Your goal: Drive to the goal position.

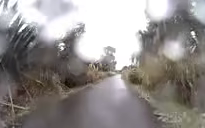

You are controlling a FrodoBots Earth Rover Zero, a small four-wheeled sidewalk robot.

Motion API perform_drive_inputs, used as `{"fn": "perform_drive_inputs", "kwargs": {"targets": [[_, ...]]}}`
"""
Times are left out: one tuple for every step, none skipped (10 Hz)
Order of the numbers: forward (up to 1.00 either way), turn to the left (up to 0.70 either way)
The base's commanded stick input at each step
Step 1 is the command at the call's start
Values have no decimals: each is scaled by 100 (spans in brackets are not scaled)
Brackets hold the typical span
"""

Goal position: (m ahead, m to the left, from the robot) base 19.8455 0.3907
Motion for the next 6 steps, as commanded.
{"fn": "perform_drive_inputs", "kwargs": {"targets": [[85,0],[85,0],[85,0],[85,0],[85,0],[85,0]]}}
